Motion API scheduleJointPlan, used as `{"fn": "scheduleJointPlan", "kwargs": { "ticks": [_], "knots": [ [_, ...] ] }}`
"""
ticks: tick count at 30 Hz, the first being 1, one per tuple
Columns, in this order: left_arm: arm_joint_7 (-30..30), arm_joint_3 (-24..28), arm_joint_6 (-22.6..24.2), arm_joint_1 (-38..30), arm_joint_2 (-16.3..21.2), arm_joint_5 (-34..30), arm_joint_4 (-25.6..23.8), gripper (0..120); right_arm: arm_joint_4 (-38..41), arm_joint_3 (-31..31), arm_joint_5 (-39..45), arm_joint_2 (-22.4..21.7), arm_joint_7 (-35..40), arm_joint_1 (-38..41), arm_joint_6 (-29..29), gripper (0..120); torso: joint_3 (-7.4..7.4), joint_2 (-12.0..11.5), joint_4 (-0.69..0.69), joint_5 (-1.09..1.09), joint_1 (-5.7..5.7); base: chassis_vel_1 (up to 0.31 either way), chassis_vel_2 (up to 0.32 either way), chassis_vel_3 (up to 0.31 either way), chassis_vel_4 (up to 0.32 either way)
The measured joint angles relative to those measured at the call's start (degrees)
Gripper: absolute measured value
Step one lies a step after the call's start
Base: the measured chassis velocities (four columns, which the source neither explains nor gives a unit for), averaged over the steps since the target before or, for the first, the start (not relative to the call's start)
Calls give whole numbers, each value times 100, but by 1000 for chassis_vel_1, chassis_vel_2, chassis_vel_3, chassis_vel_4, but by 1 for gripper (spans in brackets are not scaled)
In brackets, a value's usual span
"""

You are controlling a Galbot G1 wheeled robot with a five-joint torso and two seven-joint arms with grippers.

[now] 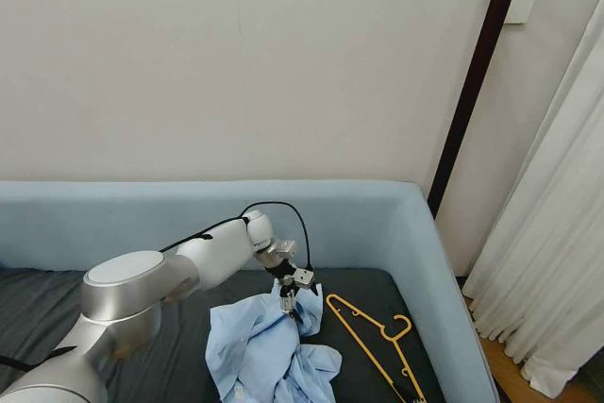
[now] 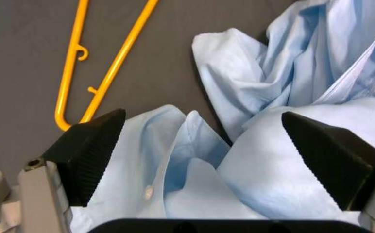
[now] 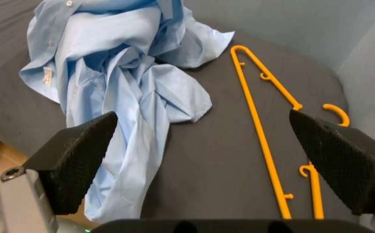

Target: Pick up the clothes from the sofa and hang them on the clothes hanger.

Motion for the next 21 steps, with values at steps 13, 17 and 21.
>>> {"fn": "scheduleJointPlan", "kwargs": {
  "ticks": [13, 17, 21],
  "knots": [
    [-285, -593, -400, 403, -944, 1068, 1109, 97, 25, 97, 118, -27, 4, -57, 20, 100, 0, 0, -2, -1, 0, 0, 0, 0, 0],
    [-280, -621, -492, 430, -1025, 1259, 1255, 92, 48, 142, 150, -32, 4, -99, 47, 100, 0, 0, 0, 0, 0, 0, 0, 0, 0],
    [-287, -655, -608, 463, -1094, 1468, 1434, 75, 122, 186, 153, -26, 1, -186, 95, 100, 0, 0, 0, 0, 0, 0, 0, 0, 0]
  ]
}}
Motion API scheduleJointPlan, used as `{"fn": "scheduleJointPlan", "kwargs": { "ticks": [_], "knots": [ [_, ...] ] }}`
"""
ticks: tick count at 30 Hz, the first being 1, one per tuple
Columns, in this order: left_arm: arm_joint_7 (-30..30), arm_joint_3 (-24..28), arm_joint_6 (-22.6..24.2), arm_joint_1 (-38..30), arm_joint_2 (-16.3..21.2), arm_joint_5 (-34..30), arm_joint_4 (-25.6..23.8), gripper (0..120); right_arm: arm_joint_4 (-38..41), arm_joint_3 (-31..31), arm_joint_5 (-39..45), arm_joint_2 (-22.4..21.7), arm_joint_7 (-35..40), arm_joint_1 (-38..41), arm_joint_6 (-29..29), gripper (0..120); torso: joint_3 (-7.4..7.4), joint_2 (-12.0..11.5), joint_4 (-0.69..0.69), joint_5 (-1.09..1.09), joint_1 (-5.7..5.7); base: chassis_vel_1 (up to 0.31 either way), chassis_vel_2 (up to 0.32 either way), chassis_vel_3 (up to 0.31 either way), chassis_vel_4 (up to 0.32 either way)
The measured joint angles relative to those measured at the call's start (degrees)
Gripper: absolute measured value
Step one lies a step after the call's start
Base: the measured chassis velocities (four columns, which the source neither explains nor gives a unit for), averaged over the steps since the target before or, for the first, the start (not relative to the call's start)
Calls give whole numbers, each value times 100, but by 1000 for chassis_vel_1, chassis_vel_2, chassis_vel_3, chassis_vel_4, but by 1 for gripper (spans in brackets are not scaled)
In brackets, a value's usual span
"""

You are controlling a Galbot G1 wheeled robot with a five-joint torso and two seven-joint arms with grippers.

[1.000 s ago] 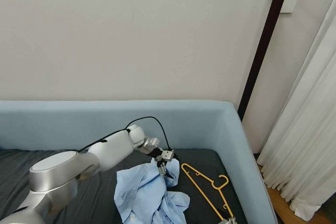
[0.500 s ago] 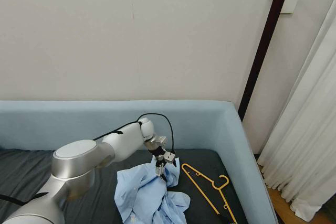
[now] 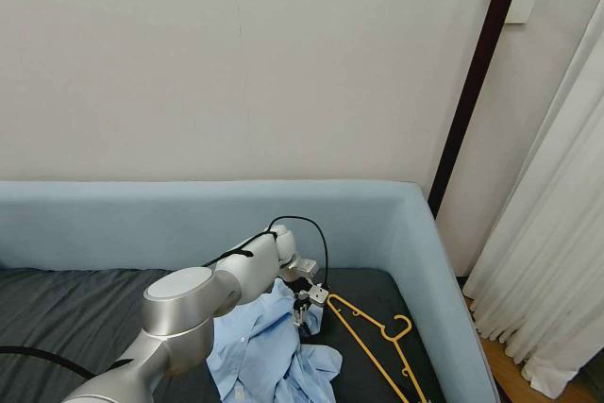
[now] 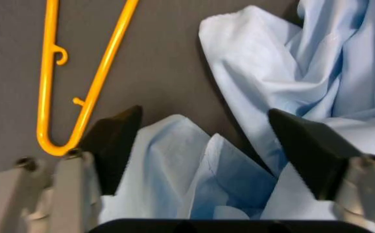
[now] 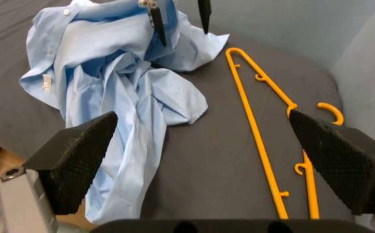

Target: Pick up the clothes from the sofa and hang them on the clothes hanger.

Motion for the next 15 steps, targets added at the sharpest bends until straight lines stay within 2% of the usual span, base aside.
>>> {"fn": "scheduleJointPlan", "kwargs": {
  "ticks": [1, 6, 15],
  "knots": [
    [0, 0, 0, 0, 0, 0, 0, 75, 0, 0, 0, 0, 0, 0, 0, 100, 0, 0, 0, 0, 0, 0, 0, 0, 0],
    [-123, -175, -52, 84, -94, 225, 192, 59, 78, 80, 1, 2, -3, -103, 44, 100, 0, 0, -1, -1, 0, 0, 0, 0, 0],
    [-169, -157, -78, 115, -89, 342, 274, 58, 125, 124, 2, 7, -5, -173, 82, 100, 0, 0, 0, -1, 0, 0, 0, 0, 0]
  ]
}}
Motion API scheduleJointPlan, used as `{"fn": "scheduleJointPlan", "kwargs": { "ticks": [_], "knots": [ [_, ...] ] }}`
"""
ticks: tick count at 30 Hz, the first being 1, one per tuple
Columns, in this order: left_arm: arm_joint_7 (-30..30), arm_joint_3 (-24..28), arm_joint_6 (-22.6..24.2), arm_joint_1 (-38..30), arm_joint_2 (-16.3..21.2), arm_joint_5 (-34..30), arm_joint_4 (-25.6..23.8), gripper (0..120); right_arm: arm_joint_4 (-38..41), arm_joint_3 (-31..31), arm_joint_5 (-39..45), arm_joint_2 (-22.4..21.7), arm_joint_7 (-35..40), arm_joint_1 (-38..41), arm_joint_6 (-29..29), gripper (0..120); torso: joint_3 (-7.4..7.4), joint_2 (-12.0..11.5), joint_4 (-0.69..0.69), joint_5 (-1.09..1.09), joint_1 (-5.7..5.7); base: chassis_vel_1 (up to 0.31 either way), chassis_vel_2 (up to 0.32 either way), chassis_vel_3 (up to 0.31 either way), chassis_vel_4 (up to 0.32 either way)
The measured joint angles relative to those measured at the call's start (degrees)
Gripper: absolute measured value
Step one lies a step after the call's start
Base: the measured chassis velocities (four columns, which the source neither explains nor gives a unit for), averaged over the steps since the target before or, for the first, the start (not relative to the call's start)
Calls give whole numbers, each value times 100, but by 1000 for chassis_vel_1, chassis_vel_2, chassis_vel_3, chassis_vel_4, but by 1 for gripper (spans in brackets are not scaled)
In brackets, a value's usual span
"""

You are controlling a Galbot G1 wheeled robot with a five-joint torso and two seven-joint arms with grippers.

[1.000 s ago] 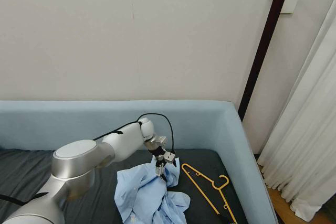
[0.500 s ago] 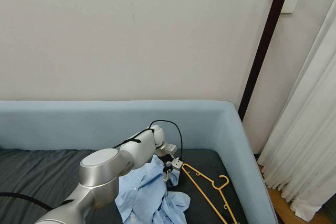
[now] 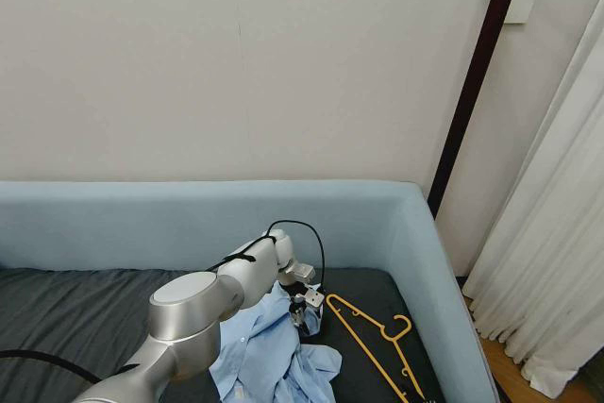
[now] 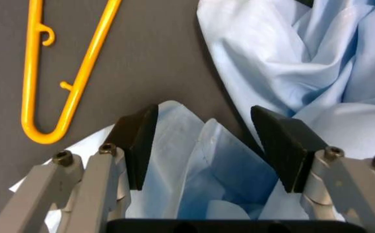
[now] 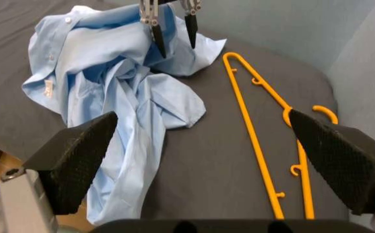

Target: Pick up the clothes from the sofa and hang them on the clothes hanger.

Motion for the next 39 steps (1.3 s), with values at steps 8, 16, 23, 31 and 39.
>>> {"fn": "scheduleJointPlan", "kwargs": {
  "ticks": [8, 16, 23, 31, 39],
  "knots": [
    [5, 41, -17, -4, -11, 114, 160, 47, 38, 67, 39, 0, 7, -31, 0, 100, 0, 0, 0, 0, 0, 0, 0, 0, 0],
    [65, 47, -45, -35, 1, 172, 235, 17, 43, 60, 44, 6, 10, -37, 10, 100, 0, 0, -1, 0, 0, 0, 0, 0, 0],
    [-19, -16, -54, 4, 44, 172, 239, 0, 41, 42, 40, 6, 13, -26, 12, 100, 0, 0, 0, 0, 0, 0, 0, 0, 0],
    [-55, -98, -93, 21, 46, 60, 198, 0, -5, 32, 27, 7, 13, 5, 19, 100, 0, 0, 0, 0, 0, 0, 0, 0, 0],
    [-437, -510, -40, -199, 301, -537, -196, 0, -90, -37, 73, 8, 21, 182, 19, 100, 0, 0, -2, 0, 0, 0, 0, 0, 0]
  ]
}}
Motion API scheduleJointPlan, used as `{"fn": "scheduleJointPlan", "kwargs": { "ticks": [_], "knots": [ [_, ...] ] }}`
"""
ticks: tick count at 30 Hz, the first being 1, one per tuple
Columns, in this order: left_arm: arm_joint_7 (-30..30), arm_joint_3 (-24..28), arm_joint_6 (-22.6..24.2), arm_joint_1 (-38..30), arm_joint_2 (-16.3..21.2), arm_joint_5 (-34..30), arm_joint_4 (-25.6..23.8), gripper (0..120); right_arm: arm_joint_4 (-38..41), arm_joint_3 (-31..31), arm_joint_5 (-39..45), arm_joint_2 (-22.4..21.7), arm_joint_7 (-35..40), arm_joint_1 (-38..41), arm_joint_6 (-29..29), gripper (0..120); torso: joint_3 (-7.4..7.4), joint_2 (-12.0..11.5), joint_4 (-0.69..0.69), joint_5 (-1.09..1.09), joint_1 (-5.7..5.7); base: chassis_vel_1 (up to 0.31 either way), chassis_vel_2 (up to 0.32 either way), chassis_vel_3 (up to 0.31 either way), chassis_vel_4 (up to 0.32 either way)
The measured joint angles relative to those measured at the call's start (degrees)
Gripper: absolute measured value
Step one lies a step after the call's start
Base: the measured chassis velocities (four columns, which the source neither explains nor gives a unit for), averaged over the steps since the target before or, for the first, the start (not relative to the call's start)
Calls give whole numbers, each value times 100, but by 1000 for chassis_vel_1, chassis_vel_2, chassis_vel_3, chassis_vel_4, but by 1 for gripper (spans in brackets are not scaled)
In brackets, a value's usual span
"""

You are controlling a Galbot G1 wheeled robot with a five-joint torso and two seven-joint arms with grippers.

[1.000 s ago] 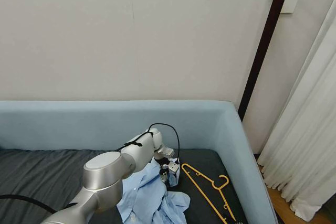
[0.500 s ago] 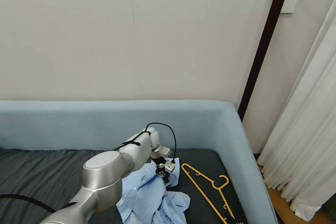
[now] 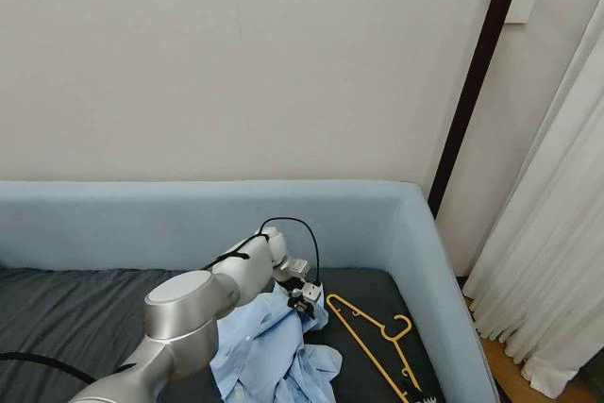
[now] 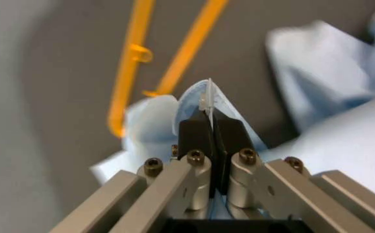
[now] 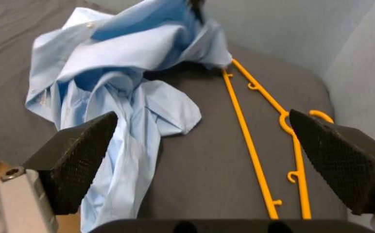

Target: Pick up the clothes from the sofa and hang them on the clothes hanger.

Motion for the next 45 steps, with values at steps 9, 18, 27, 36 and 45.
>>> {"fn": "scheduleJointPlan", "kwargs": {
  "ticks": [9, 18, 27, 36, 45],
  "knots": [
    [-563, -471, 246, -277, 836, -1120, -874, 0, -116, -86, 107, -4, 31, 252, -10, 100, 0, 0, 1, -2, 0, 0, 0, 0, 0],
    [-802, -919, 416, -330, 2140, -1901, -2330, 0, -395, -216, 354, -79, 62, 863, -18, 100, -1, 0, 2, 0, 0, 0, 0, 0, 0],
    [-1982, -1738, 1127, 882, 4032, -3341, -4506, 0, -804, -428, 466, -68, 73, 1476, 10, 100, -1, 0, 9, -2, 0, 0, 0, 0, 0],
    [-3400, -3073, 1507, 3003, 4790, -4082, -6115, 0, -1033, -536, 469, 42, 69, 1687, 88, 100, 0, 0, 0, -3, 0, 0, 0, 0, 0],
    [-4274, -5220, 1544, 5333, 4961, -4263, -7271, 0, -1180, -541, 596, 198, 79, 1858, 111, 100, -1, 1, 4, 1, 0, 0, 0, 0, 0]
  ]
}}
